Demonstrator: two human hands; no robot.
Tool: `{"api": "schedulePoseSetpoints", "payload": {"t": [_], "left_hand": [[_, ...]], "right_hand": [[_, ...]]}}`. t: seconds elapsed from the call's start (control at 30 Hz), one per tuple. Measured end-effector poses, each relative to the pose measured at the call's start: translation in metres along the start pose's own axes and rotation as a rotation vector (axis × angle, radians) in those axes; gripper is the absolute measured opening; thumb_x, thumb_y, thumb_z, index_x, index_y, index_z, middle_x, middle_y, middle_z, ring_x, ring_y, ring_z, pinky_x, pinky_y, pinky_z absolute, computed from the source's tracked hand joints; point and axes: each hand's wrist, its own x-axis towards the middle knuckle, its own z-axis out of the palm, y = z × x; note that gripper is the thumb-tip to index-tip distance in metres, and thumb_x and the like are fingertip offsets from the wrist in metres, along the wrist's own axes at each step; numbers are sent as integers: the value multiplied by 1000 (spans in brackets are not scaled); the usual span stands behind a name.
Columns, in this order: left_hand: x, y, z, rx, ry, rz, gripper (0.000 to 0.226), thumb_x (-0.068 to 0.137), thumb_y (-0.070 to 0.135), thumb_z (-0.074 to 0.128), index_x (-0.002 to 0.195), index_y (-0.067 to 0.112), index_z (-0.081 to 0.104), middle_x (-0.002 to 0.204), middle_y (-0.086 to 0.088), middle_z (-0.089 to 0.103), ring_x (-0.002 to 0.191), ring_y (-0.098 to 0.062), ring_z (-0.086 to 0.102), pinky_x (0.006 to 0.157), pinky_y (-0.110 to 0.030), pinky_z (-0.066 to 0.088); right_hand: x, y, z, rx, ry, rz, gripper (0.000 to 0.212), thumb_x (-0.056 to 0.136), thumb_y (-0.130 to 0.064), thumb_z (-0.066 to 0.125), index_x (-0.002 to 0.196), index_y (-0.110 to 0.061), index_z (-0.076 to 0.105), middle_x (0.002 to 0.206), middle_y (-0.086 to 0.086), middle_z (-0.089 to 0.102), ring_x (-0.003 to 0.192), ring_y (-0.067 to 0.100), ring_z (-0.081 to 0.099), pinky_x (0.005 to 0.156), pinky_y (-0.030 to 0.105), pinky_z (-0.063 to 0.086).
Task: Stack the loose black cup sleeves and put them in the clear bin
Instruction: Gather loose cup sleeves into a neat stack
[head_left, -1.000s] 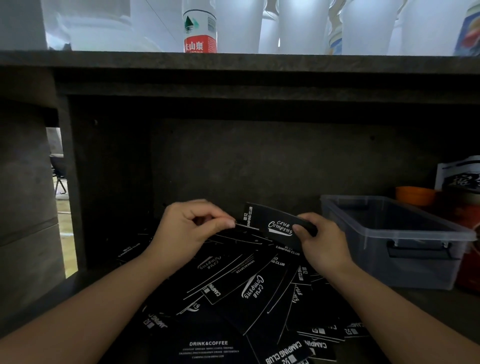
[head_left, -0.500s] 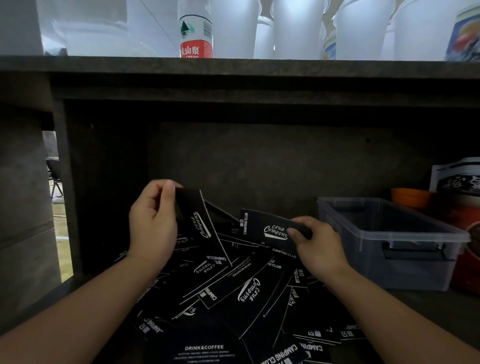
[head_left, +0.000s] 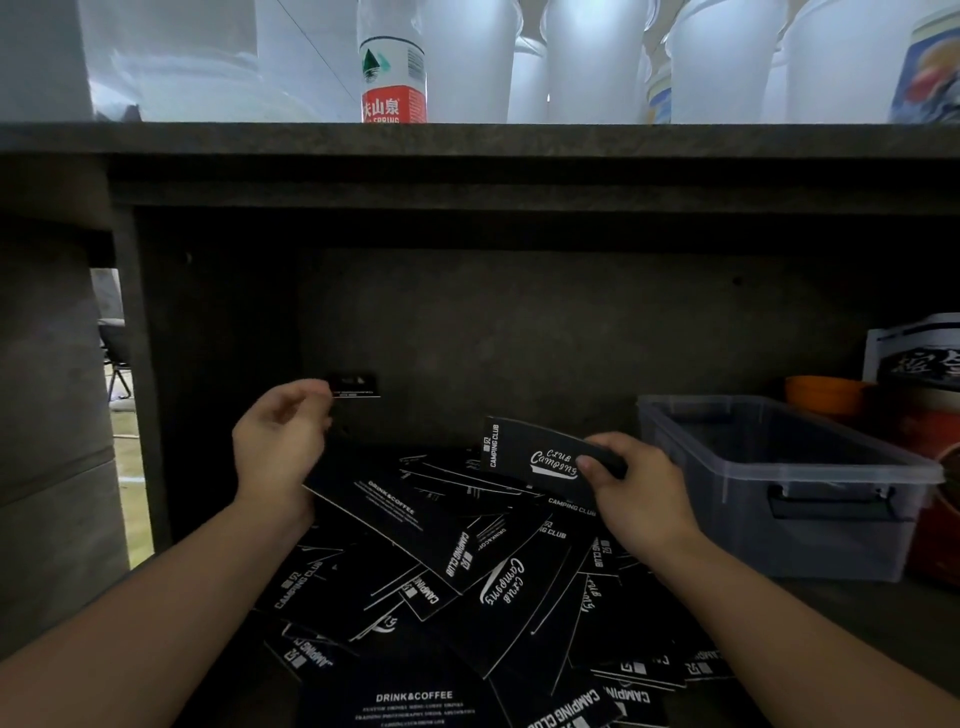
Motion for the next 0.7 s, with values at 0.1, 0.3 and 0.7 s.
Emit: {"api": "schedulePoseSetpoints", "payload": {"t": [0.1, 0.3, 0.7], "left_hand": [[3, -6, -4, 54, -27, 35, 22, 92, 10, 63, 112, 19, 58, 85, 2, 66, 75, -6, 62, 71, -23, 49], [5, -13, -4, 164, -117, 133, 17, 93, 9, 64, 91, 26, 66, 91, 4, 69, 83, -6, 63, 80, -18, 47], [-10, -22, -1, 600, -539, 427, 37, 85, 9, 72, 112, 31, 61, 81, 3, 68, 77, -6, 63, 74, -9, 48]], "right_hand": [[0, 0, 0, -1, 19, -15, 12, 89, -16, 64, 96, -23, 71, 79, -19, 64, 74, -14, 52, 62, -3, 36], [-1, -2, 0, -12, 68, -29, 12, 89, -16, 65, 98, -22, 71, 74, -23, 59, 70, -9, 51, 62, -5, 33], [-5, -6, 5, 99, -132, -111, 28, 98, -11, 48, 91, -33, 63, 87, -18, 66, 83, -8, 58, 67, 1, 37]]}}
